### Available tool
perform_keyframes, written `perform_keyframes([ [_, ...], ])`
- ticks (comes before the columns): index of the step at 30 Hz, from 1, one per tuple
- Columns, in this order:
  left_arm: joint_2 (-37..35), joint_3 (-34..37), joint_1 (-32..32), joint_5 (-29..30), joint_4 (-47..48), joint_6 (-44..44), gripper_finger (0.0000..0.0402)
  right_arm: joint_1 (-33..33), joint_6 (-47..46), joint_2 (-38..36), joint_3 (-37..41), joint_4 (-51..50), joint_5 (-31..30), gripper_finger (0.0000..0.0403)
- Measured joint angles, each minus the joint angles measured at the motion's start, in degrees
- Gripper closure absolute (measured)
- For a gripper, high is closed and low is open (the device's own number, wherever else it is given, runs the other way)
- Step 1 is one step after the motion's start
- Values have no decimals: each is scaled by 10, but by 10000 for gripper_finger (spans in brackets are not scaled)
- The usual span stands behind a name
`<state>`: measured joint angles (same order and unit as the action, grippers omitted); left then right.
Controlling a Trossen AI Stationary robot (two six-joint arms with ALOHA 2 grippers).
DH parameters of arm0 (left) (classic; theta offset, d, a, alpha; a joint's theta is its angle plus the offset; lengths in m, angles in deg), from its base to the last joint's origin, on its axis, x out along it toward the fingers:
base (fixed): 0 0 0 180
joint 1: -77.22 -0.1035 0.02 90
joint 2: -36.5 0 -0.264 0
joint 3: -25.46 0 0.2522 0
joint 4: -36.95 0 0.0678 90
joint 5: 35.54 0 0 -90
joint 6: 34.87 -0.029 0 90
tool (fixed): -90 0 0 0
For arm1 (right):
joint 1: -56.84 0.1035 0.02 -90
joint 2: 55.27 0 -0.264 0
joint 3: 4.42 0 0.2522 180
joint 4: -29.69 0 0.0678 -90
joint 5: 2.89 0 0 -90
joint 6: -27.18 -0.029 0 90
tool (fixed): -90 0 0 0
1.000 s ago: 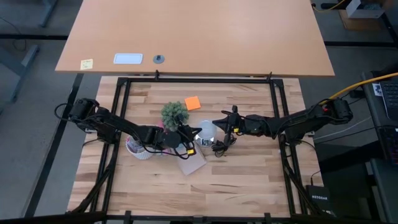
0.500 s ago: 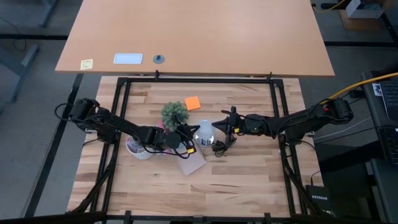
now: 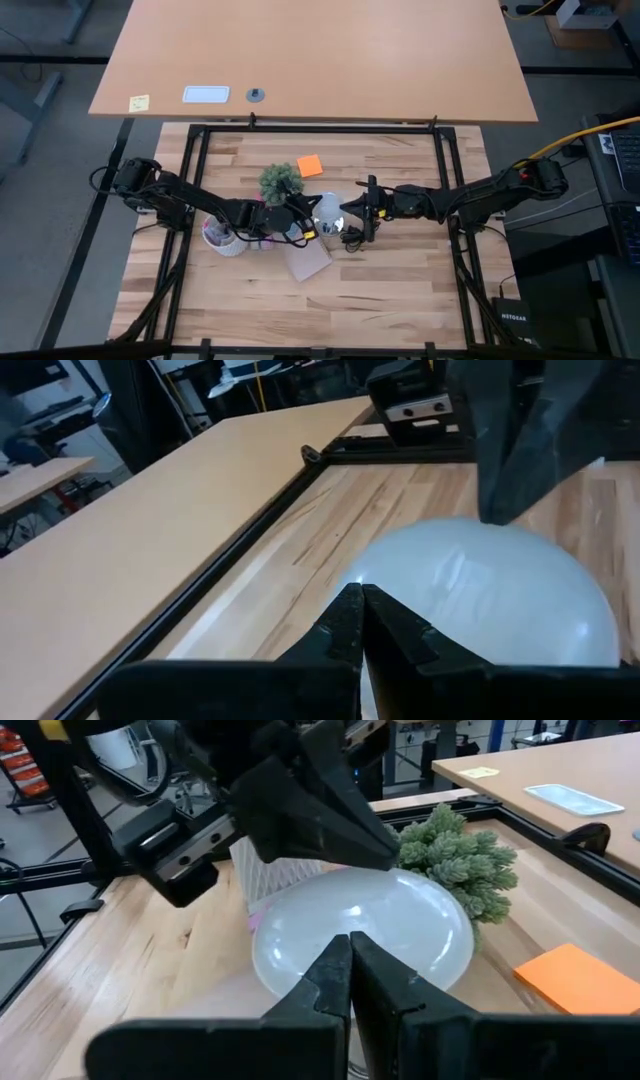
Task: Screw lightbulb
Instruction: Insert the lightbulb into the silver lamp socket
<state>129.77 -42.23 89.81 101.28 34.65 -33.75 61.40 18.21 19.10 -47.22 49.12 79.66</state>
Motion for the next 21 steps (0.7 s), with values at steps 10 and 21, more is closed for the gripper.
perform_keyframes([
  [10, 1, 1, 10, -6, -43, -39, 401, 0, 0, 0, 0, -1, -4, 391],
  [21, 1, 1, 21, 0, -73, -74, 401, 0, 0, 0, 0, -2, -5, 391],
])
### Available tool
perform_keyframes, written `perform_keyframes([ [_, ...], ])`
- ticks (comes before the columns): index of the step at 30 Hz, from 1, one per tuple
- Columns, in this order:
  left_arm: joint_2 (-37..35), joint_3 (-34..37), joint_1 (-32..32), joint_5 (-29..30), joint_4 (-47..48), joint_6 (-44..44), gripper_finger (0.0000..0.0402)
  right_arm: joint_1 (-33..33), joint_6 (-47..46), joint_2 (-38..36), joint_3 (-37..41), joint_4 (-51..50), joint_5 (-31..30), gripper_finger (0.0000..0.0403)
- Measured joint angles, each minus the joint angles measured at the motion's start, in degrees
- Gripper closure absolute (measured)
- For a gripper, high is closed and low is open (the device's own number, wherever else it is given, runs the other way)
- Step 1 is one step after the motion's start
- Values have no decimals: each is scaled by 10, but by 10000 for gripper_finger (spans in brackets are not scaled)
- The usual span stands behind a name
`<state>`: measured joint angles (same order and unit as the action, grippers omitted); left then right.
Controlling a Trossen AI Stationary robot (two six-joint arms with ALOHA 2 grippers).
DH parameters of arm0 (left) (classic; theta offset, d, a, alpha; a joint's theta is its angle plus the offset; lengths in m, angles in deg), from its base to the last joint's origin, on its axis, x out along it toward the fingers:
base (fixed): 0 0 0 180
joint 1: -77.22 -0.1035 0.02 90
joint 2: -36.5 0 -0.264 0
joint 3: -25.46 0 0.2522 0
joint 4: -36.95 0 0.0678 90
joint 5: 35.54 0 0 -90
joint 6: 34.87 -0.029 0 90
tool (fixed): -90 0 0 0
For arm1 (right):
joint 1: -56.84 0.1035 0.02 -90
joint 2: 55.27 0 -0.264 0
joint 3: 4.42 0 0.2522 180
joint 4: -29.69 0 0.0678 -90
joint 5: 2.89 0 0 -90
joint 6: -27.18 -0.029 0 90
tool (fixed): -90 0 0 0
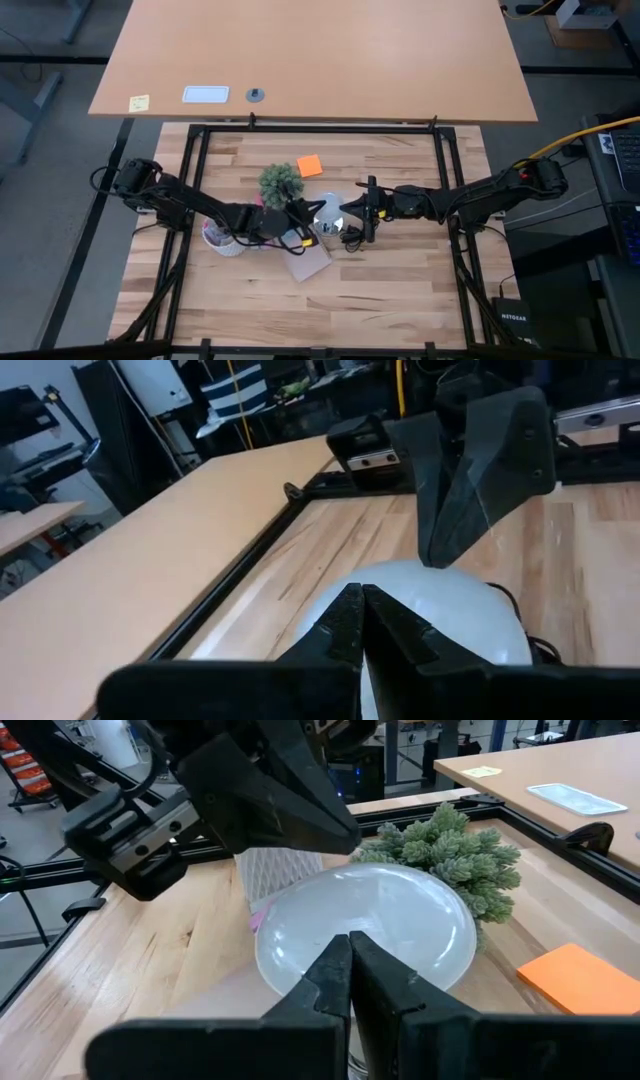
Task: Screw lightbulb
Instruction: Insert the lightbulb into the silver lamp socket
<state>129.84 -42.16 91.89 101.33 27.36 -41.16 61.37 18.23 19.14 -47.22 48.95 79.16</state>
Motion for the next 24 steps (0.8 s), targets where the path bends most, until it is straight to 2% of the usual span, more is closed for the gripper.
perform_keyframes([
  [11, -31, -1, 60, 1, 32, 4, 401, 0, 0, 0, 0, 0, 0, 391],
  [17, -38, -1, 86, -24, 106, 91, 401, -1, 0, 0, 0, 0, 0, 391],
  [24, -36, -1, 74, -48, 159, 173, 401, 0, 0, 0, 0, 0, 0, 391],
])
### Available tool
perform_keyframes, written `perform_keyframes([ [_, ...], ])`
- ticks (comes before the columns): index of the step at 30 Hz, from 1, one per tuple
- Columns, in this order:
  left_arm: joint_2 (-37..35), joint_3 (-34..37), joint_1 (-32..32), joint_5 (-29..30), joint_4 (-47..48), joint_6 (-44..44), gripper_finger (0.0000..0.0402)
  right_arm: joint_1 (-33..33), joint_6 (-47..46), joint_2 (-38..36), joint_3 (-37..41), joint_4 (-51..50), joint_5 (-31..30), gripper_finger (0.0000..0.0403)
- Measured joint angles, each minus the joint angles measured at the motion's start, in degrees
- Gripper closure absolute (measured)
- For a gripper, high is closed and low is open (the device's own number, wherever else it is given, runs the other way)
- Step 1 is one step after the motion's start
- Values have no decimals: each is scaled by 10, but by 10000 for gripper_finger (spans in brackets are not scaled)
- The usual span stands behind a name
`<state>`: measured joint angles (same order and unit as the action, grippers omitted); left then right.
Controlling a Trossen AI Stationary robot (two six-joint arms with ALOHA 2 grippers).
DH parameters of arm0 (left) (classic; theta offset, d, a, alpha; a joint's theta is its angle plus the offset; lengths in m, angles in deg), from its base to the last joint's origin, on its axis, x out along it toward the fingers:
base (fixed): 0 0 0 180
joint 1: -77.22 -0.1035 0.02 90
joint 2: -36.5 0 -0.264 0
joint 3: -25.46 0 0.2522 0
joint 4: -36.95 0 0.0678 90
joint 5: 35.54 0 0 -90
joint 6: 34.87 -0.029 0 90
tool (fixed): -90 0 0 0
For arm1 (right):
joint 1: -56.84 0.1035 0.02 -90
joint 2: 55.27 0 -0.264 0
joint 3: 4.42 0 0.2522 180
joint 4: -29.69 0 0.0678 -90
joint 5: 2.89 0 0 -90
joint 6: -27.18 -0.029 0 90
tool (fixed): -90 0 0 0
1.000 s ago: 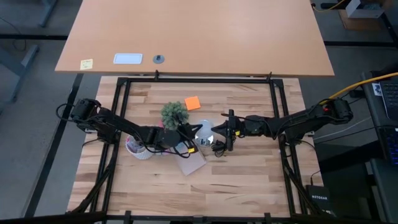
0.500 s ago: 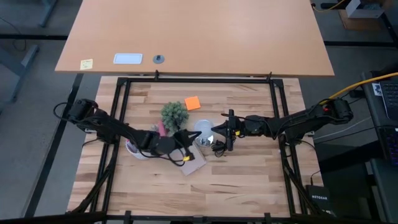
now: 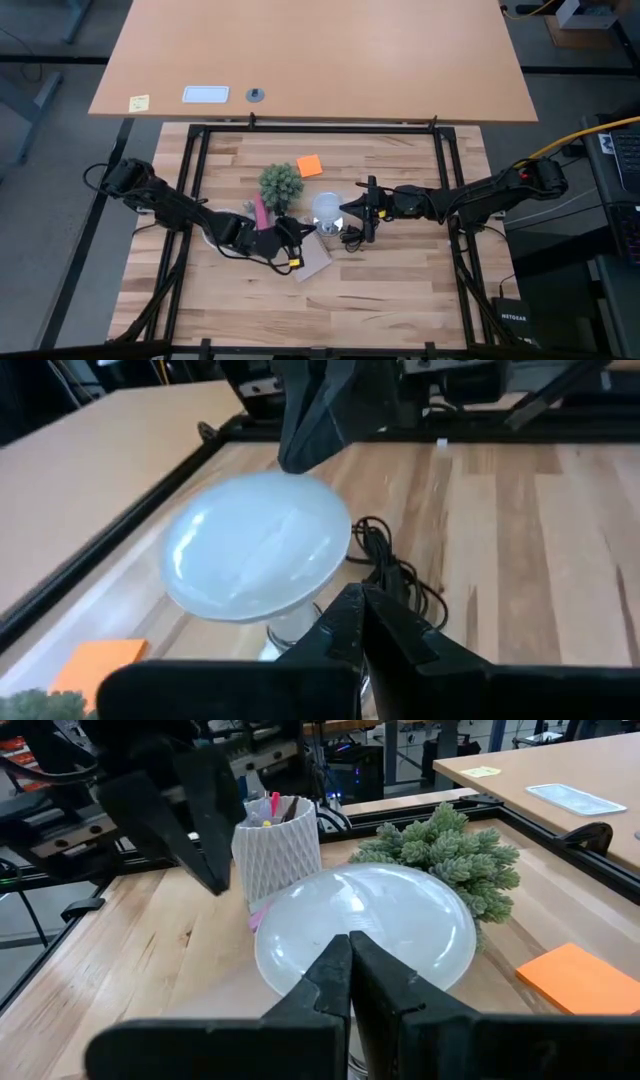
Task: Screw lightbulb
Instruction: Insert the lightbulb into the silver lamp socket
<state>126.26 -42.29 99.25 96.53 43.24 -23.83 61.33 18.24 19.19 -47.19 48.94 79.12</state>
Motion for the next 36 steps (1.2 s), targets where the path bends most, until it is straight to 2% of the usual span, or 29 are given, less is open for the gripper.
perform_keyframes([
  [12, 22, 0, -31, -5, 1, 9, 401, 0, 0, 0, 0, 0, 0, 391],
  [22, 22, 0, -32, 60, 38, 37, 401, 0, 0, 0, 0, -1, 17, 391],
  [36, 22, 0, -74, 64, 39, 42, 401, 0, 0, 0, 0, -1, 32, 391],
])
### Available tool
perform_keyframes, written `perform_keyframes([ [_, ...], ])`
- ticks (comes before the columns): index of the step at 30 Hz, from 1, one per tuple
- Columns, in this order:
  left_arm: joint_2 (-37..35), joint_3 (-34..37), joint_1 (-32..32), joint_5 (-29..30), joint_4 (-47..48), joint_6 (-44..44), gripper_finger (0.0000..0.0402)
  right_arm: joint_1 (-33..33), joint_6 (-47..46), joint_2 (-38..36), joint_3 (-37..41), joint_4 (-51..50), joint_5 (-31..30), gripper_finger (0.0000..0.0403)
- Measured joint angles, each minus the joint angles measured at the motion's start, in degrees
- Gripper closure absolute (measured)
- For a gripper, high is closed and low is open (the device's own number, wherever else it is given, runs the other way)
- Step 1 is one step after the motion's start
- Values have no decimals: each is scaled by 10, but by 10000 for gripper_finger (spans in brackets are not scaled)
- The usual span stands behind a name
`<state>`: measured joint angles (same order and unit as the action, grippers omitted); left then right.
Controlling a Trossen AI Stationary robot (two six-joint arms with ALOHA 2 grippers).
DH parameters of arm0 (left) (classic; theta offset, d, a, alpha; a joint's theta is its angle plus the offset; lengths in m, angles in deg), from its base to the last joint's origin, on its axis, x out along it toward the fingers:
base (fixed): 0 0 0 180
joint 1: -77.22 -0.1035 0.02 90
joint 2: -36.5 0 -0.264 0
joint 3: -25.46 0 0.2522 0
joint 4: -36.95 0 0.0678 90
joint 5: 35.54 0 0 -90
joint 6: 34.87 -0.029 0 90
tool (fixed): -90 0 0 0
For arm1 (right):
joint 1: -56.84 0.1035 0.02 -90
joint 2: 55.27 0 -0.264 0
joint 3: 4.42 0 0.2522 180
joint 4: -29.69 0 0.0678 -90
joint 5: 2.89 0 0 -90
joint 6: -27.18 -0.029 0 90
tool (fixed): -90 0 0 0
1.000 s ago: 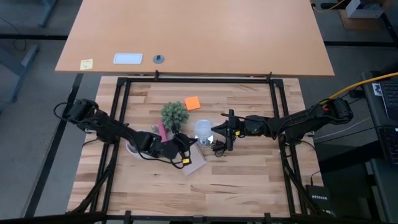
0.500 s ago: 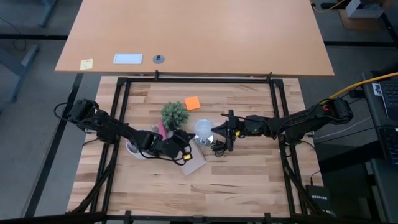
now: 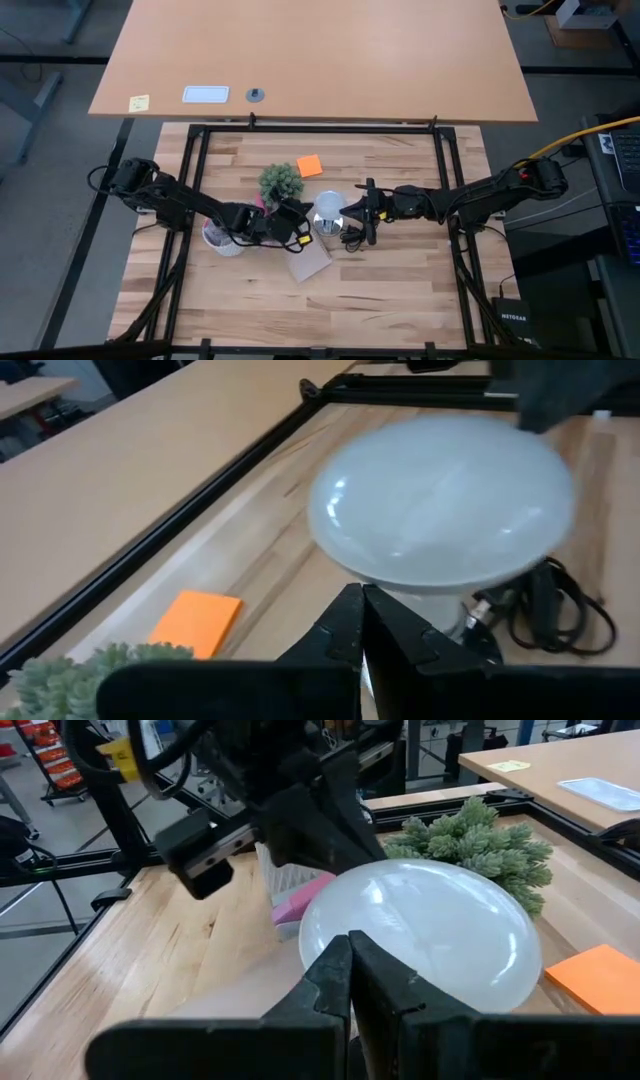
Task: Screw lightbulb
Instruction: Insert the lightbulb into the silver lamp socket
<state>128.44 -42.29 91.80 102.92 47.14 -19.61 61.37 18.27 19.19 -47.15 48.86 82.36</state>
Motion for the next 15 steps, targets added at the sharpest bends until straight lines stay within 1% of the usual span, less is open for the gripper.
perform_keyframes([
  [6, 0, 0, -2, 6, 0, -18, 401, 0, 0, 0, 0, 0, 0, 391],
  [12, -18, 0, 18, 62, -1, -33, 401, 0, 0, 0, 0, 0, 0, 391],
  [15, -30, 0, 27, 77, -3, -34, 401, 0, 0, 0, 0, 0, -1, 391],
])
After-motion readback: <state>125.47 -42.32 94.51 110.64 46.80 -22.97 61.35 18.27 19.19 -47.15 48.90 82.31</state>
